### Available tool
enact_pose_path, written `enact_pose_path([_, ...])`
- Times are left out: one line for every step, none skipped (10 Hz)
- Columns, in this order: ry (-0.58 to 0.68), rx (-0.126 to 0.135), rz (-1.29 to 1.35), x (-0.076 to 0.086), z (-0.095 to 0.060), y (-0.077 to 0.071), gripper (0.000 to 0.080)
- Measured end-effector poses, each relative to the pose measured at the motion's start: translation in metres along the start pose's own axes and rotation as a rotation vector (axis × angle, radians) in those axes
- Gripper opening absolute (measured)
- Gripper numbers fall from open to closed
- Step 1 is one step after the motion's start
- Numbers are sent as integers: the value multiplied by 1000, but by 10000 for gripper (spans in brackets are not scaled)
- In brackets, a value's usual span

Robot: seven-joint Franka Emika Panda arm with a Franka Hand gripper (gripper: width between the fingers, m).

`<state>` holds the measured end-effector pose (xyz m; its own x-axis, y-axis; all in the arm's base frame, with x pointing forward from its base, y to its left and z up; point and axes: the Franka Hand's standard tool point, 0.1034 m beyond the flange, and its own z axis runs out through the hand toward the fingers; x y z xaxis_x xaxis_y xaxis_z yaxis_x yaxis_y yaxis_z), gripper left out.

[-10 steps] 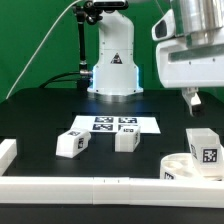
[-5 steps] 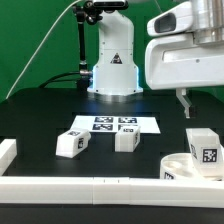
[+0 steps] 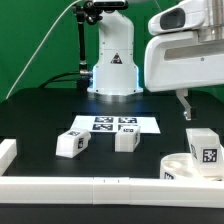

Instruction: Assemble stool

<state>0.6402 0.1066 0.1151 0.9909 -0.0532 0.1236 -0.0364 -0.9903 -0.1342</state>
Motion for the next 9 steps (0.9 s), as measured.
enact_pose_path([-5, -18, -164, -1, 2, 0, 649])
enact_pose_path([-28, -31, -282, -3, 2, -2, 649])
enact_pose_path([-43, -40, -416, -1, 2, -4, 649])
enact_pose_path([-38, -40, -461, 1, 2, -3, 649])
enact_pose_path([-40, -41, -517, 1, 2, -2, 649])
enact_pose_path([-42, -44, -595, 1, 2, -1, 649])
enact_pose_path([-44, -44, -652, 1, 2, 0, 649])
enact_pose_path([-49, -49, -734, 1, 3, 1, 649])
enact_pose_path([-78, -59, -908, 2, 7, 3, 649])
